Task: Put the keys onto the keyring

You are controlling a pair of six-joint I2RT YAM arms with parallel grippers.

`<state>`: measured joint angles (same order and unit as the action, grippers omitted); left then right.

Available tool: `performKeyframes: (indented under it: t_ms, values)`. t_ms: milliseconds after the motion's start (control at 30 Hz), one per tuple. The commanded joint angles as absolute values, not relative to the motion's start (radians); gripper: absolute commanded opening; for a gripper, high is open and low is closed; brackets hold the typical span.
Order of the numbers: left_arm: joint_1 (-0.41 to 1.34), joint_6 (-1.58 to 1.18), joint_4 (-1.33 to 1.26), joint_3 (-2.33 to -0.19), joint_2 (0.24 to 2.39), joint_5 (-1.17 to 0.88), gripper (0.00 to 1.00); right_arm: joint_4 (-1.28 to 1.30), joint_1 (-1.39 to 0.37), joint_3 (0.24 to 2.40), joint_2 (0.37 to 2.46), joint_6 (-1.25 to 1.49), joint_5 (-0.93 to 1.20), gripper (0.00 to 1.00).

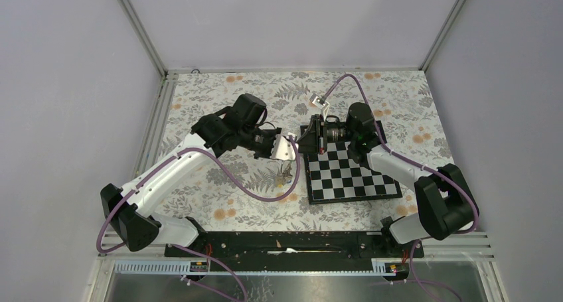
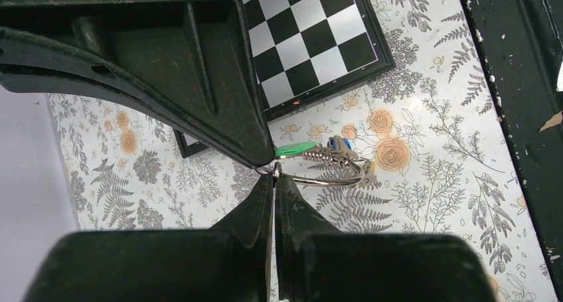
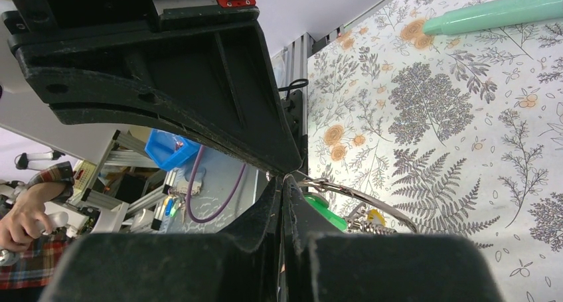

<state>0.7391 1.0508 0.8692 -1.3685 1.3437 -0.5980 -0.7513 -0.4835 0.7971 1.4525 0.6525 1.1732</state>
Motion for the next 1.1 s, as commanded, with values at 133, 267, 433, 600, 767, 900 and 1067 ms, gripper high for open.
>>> performKeyframes:
  t_ms: [133, 267, 433, 600, 767, 900, 1067]
  values:
    - [0.738, 1.083, 0.776, -1.410, 1.353, -0.588, 0.00, -0.900, -0.512, 0.791, 1.451, 0.751, 1.240, 0.00]
    - [0.739, 1.081, 0.775, -1.418, 1.359, -0.588, 0.00, -0.936, -0.512, 0.786, 1.459, 0.787, 1.231, 0.00]
    - [0.739, 1.083, 0.773, -1.429, 1.364, -0.586, 0.00, -0.963, -0.512, 0.780, 1.461, 0.810, 1.216, 0.00]
    - [0.739, 1.088, 0.773, -1.431, 1.369, -0.581, 0.00, -0.988, -0.512, 0.774, 1.468, 0.833, 1.207, 0.00]
    - [0.740, 1.097, 0.773, -1.435, 1.375, -0.579, 0.00, -1.014, -0.512, 0.771, 1.472, 0.856, 1.204, 0.00]
    - [0.742, 1.103, 0.773, -1.442, 1.379, -0.579, 0.00, -1.025, -0.512, 0.770, 1.473, 0.865, 1.206, 0.00]
    - [0.741, 1.123, 0.807, -1.459, 1.362, -0.578, 0.00, -0.873, -0.509, 0.784, 1.464, 0.738, 1.186, 0.00]
